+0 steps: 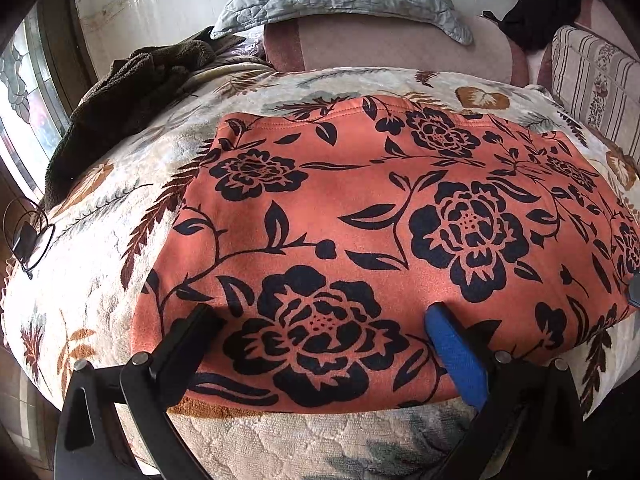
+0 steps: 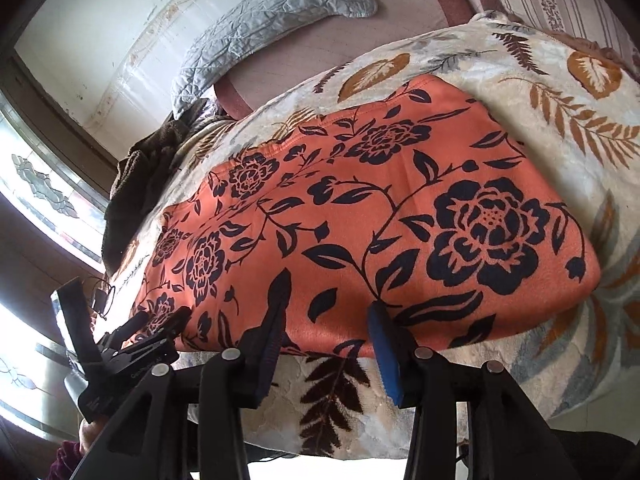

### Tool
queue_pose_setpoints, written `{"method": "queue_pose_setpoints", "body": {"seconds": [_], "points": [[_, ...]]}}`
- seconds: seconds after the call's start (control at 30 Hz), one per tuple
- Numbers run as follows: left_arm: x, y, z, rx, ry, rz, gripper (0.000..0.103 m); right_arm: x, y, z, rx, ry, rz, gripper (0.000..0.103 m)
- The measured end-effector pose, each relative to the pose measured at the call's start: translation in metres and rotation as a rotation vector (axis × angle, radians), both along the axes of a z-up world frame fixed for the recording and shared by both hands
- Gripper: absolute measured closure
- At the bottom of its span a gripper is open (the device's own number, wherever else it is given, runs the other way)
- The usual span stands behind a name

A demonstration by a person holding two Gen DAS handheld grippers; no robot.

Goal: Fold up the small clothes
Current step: 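Smooth the folded orange dress flat with both open tools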

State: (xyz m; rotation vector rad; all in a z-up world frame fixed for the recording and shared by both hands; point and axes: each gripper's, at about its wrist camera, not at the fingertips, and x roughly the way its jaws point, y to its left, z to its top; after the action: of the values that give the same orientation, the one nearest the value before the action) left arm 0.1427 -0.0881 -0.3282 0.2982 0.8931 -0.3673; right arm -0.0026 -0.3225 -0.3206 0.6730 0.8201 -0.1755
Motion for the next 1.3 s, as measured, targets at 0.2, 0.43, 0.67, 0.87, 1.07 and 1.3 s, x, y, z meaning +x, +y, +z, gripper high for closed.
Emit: {"method": "queue_pose_setpoints", "body": {"seconds": [0.2, 0.43, 0.67, 0.87, 1.07, 1.3], "points": [[0.010, -0.009, 0.008, 0.073, 0.102, 0.014, 0.000, -0.025, 0.002, 0.019, -0.070, -0.062, -0.002, 0.056], [-0.004, -0.030, 0.062, 0.018, 0.000, -0.016, 0.000, -0.043, -0.018, 0.027, -0.049, -0.122, -0.078, 0.056], [-0.011, -0.063, 0.077, -0.006, -0.067, -0.051, 0.000, -0.031, -0.020, 0.027, -0.040, -0.146, -0.081, 0.056], [-0.007, -0.069, 0.037, 0.085, -0.016, -0.029, 0.000, -0.022, -0.029, 0.018, 0.011, -0.140, -0.094, 0.056], [0.006, -0.053, 0.002, 0.080, 0.108, 0.057, 0.000, -0.005, -0.027, -0.003, 0.061, -0.060, -0.061, 0.049], [-0.004, -0.059, 0.033, 0.078, 0.035, 0.033, 0.000, -0.017, -0.028, -0.008, 0.072, -0.048, -0.059, 0.049]]}}
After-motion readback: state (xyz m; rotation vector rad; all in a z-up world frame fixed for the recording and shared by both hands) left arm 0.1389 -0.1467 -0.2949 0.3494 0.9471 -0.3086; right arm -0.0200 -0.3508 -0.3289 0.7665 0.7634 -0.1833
